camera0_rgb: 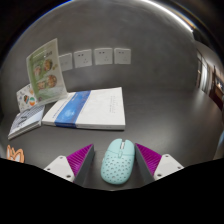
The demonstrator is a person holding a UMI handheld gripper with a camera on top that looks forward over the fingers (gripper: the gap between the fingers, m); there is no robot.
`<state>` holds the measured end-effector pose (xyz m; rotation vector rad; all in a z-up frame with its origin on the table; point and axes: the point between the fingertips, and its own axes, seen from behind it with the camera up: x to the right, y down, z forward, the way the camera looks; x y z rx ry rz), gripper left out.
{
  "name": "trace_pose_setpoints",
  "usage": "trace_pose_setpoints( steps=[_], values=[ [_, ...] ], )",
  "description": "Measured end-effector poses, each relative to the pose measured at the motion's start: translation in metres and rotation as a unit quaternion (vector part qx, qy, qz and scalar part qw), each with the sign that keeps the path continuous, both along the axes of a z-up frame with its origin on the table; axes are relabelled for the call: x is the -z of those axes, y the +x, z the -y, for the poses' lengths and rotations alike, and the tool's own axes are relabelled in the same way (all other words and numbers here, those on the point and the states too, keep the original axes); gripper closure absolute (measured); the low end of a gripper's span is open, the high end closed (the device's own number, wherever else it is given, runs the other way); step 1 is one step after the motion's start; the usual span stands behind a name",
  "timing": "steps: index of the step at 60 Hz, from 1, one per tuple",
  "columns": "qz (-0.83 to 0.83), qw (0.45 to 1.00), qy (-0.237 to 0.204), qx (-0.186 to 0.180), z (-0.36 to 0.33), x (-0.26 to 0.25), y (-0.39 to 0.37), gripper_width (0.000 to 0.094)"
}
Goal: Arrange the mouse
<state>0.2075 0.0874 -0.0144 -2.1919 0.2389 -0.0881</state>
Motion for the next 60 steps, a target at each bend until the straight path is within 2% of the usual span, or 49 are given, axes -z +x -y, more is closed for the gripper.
trace_pose_setpoints(
  steps=[6, 7, 11, 16, 21, 22, 23, 28, 32, 42, 51, 55, 60],
  values=[
    [-0.005, 1.000, -0.003, -0.013, -0.002, 0.001, -0.001, 0.0129],
    [-0.003, 1.000, -0.004, -0.015, -0.002, 0.001, 0.000, 0.0110],
    [-0.004, 1.000, -0.003, -0.030, -0.002, 0.000, 0.001, 0.0384],
    [-0.009, 0.999, -0.009, -0.042, 0.000, 0.001, -0.001, 0.0405],
    [-0.007, 0.998, -0.016, -0.055, 0.001, 0.000, -0.001, 0.0474],
    [-0.007, 0.998, -0.019, -0.058, 0.002, 0.000, -0.001, 0.0446],
    [-0.008, 0.998, -0.019, -0.060, 0.002, 0.000, -0.002, 0.0501],
    [-0.012, 0.998, -0.024, -0.063, 0.004, -0.002, 0.000, 0.0527],
    [-0.001, 0.998, -0.010, -0.064, 0.003, -0.013, 0.001, 0.0525],
    [0.005, 0.997, 0.057, -0.058, 0.012, -0.107, -0.035, 0.0526],
    [-0.023, 0.989, 0.113, -0.088, 0.034, -0.182, -0.154, 0.0529],
    [-0.032, 0.986, 0.118, -0.111, 0.051, -0.187, -0.224, 0.0531],
    [-0.032, 0.985, 0.104, -0.136, 0.069, -0.166, -0.308, 0.0531]
  ],
)
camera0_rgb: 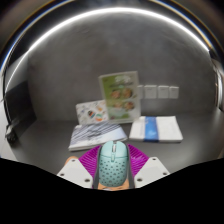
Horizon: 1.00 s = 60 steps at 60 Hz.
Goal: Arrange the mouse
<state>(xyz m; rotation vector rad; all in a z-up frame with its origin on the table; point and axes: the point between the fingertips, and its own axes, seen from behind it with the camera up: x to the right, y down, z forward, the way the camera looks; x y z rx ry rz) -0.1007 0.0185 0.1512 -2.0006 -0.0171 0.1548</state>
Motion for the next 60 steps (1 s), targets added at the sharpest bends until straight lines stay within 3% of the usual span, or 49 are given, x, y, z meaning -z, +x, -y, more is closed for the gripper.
trace_pose_setpoints(
  steps=[11, 21, 36, 39, 40, 41, 44, 51, 55, 60],
  values=[
    [0.025, 0.997, -0.074, -0.020, 0.027, 0.093, -0.107, 0.0530],
    [0.041, 0.995, -0.092, 0.009, 0.024, 0.131, -0.111, 0.0529],
    [0.063, 0.993, -0.095, -0.025, 0.020, 0.159, -0.120, 0.0521],
    [0.063, 0.993, -0.093, -0.040, 0.020, 0.158, -0.122, 0.0475],
    [0.062, 0.993, -0.093, -0.043, 0.020, 0.159, -0.123, 0.0395],
    [0.059, 0.993, -0.095, -0.045, 0.020, 0.160, -0.123, 0.0435],
    [0.033, 0.995, -0.093, -0.032, 0.017, 0.159, -0.121, 0.0380],
    [0.038, 0.994, -0.099, -0.038, 0.023, 0.152, -0.115, 0.0074],
    [0.037, 0.995, -0.083, -0.042, 0.030, 0.135, -0.107, 0.0081],
    [0.030, 0.995, -0.061, -0.074, 0.049, 0.110, -0.102, 0.0084]
  ],
)
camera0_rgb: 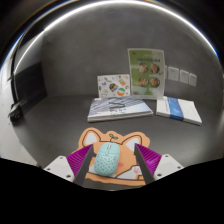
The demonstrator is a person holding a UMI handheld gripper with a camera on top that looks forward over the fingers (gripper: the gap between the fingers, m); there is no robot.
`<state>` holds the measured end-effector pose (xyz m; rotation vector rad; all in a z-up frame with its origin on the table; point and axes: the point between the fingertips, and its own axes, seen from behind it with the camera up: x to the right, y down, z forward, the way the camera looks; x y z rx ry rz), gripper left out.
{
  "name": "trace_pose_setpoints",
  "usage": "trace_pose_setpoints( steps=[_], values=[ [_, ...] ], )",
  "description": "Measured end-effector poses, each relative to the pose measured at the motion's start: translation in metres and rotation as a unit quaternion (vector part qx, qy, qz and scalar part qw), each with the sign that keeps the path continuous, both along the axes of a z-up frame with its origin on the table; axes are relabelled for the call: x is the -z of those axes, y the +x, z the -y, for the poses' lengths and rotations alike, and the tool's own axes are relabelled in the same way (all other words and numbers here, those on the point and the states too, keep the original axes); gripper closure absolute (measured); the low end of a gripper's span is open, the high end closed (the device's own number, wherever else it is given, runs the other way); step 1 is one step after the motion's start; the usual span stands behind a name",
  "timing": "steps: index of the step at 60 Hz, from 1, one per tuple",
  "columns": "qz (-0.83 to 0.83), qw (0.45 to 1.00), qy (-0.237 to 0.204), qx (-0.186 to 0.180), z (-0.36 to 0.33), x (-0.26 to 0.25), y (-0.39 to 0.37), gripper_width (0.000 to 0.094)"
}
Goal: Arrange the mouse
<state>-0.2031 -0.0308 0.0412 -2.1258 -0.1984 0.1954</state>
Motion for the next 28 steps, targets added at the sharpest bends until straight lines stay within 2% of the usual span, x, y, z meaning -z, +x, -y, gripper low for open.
trace_pose_setpoints(
  steps=[10, 28],
  values=[
    [0.011, 0.999, 0.017, -0.027, 0.069, -0.032, 0.031, 0.0090],
    [-0.005, 0.996, -0.014, -0.090, 0.194, -0.038, 0.016, 0.0091]
  ],
)
